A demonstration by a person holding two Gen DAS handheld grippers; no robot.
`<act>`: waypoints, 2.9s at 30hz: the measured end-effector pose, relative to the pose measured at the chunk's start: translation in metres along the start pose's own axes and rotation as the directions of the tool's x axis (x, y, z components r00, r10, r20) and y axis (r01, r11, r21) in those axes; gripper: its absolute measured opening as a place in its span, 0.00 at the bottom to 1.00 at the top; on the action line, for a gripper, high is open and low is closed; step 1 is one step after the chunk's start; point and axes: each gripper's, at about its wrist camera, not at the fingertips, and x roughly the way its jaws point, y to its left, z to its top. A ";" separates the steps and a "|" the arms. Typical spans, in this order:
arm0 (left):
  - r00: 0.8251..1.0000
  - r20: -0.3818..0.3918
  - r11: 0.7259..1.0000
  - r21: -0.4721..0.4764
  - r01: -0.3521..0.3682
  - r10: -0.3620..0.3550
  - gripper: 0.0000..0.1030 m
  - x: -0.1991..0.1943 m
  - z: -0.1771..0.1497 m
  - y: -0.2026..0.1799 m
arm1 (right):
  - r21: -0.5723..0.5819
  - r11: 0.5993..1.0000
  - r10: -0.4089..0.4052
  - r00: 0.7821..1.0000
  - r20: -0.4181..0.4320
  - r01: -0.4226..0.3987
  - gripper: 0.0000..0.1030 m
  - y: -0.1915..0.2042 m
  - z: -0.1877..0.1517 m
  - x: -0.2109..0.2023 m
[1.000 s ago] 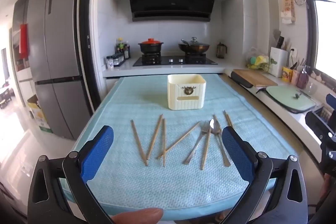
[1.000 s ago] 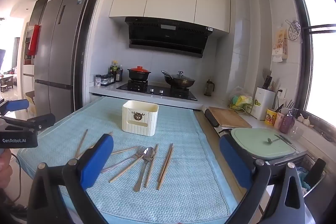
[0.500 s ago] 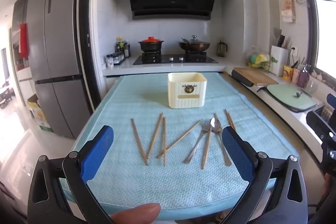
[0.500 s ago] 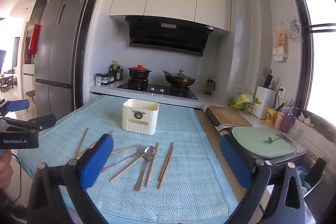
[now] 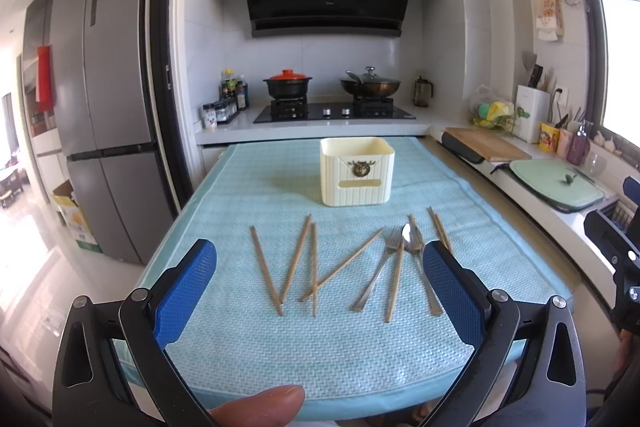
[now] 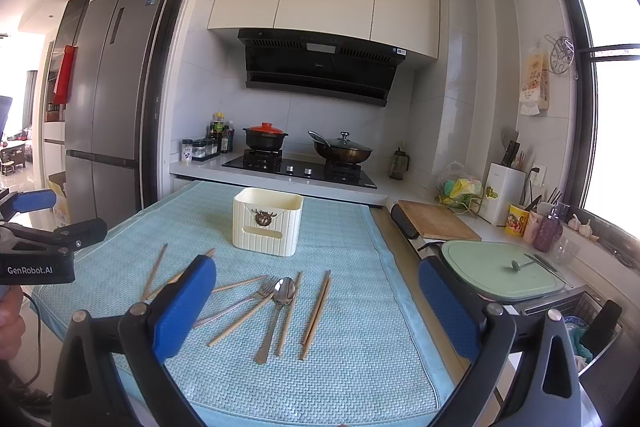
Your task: Organize utensils
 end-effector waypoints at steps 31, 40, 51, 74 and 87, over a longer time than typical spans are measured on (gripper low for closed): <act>1.000 -0.007 1.000 0.008 -0.005 0.005 1.00 0.012 -0.005 0.008 | 0.002 1.000 0.000 1.000 -0.004 0.000 1.00 -0.002 0.003 0.000; 1.000 -0.006 1.000 0.011 -0.005 0.005 1.00 0.011 -0.006 0.006 | 0.003 1.000 0.000 1.000 -0.007 0.000 1.00 -0.001 -0.002 0.002; 1.000 -0.018 1.000 0.011 -0.006 0.006 1.00 0.017 -0.012 0.004 | 0.004 1.000 0.001 1.000 -0.010 -0.001 1.00 -0.002 -0.002 0.002; 0.990 -0.135 0.999 0.013 -0.036 0.037 1.00 0.056 -0.020 0.022 | 0.004 1.000 -0.008 0.997 -0.077 0.008 1.00 -0.007 -0.030 0.028; 0.966 -0.232 0.990 -0.058 -0.128 0.111 1.00 0.129 -0.031 0.070 | 0.044 0.999 0.004 0.979 -0.203 0.005 1.00 -0.026 -0.053 0.083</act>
